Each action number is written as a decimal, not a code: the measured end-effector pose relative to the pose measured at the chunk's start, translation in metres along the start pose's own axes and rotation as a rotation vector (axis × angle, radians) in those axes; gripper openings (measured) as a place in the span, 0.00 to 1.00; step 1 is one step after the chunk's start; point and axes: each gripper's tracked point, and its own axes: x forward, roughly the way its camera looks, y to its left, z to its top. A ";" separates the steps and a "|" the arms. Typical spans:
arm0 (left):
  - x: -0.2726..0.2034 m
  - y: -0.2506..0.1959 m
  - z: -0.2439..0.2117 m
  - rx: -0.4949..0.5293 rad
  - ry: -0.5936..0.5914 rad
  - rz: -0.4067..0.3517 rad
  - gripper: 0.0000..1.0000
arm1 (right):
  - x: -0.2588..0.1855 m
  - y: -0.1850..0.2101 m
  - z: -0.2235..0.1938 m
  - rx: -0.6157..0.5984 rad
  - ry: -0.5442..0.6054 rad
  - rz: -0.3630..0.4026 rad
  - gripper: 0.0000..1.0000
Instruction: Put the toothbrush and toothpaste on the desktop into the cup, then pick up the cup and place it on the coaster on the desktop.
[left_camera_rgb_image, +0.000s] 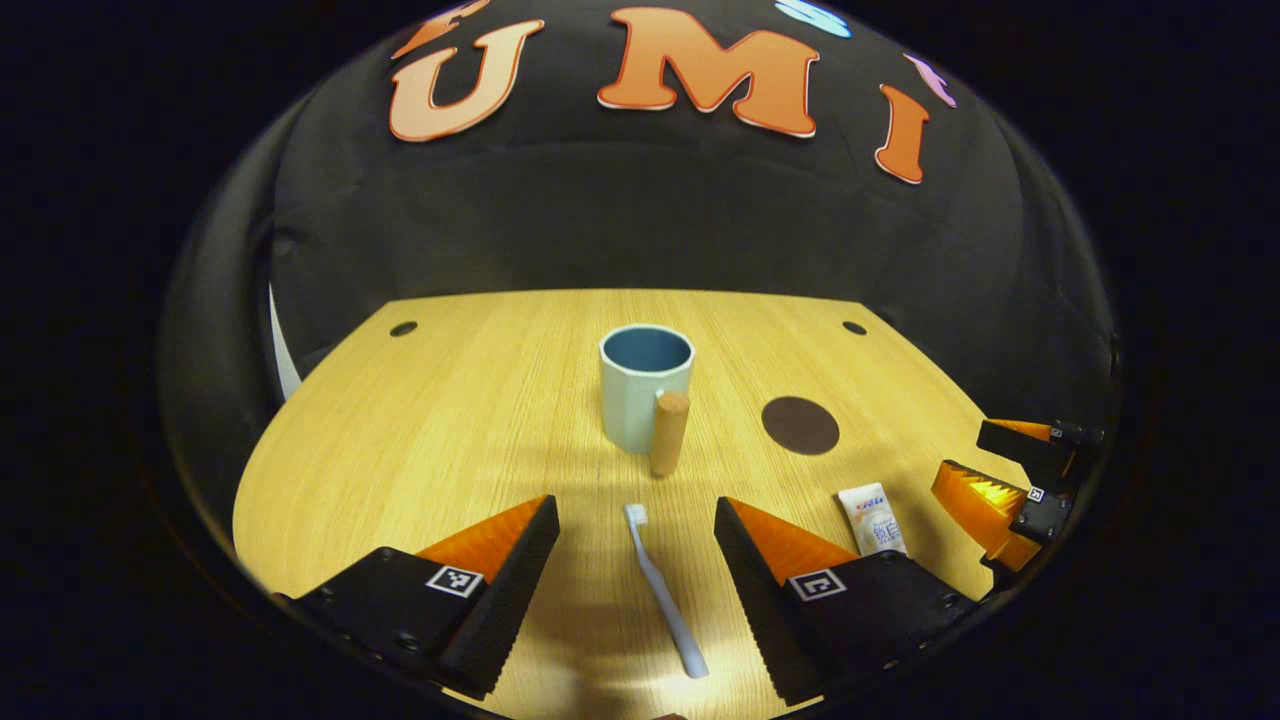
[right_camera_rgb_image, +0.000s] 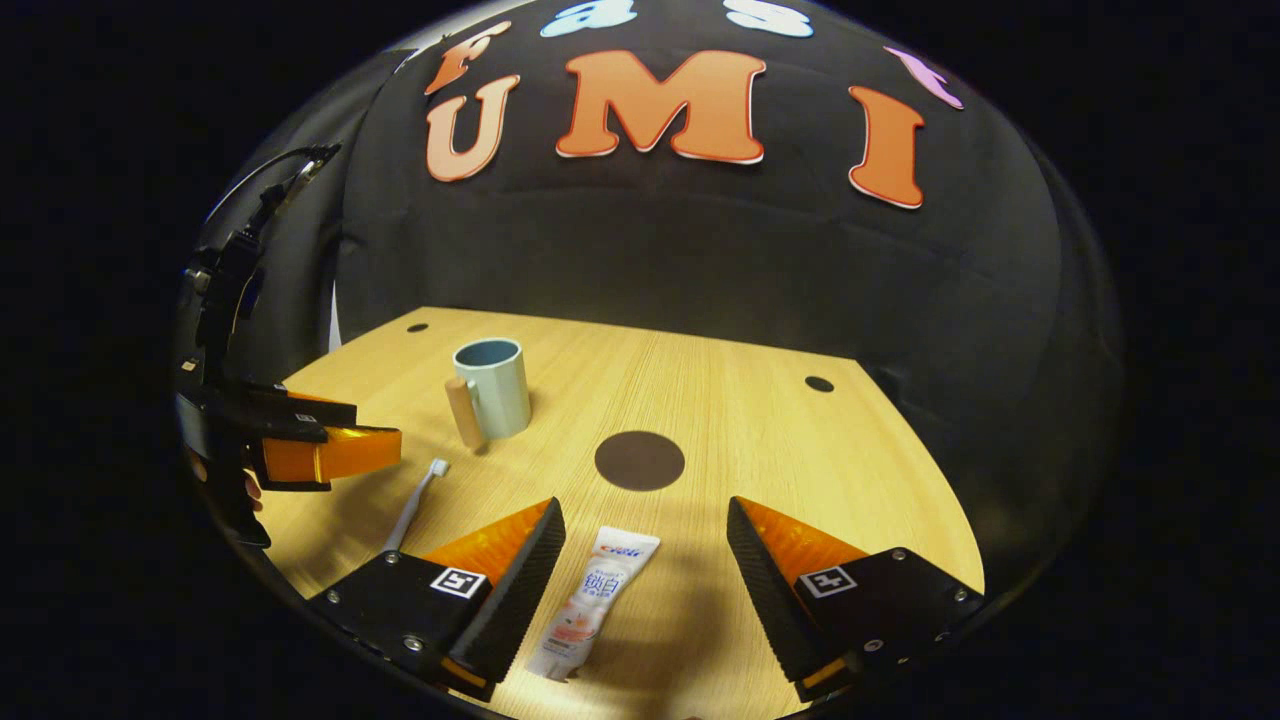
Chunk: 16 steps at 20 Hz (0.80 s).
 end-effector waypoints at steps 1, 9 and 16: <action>0.005 0.001 -0.010 0.000 0.051 0.001 0.95 | 0.001 0.006 -0.005 -0.004 0.024 0.018 0.98; 0.025 0.006 -0.069 -0.041 0.358 0.016 0.90 | 0.018 0.010 -0.034 -0.046 0.167 0.024 0.87; 0.031 0.007 -0.072 0.011 0.469 0.056 0.81 | 0.025 0.019 -0.066 0.038 0.367 0.064 0.77</action>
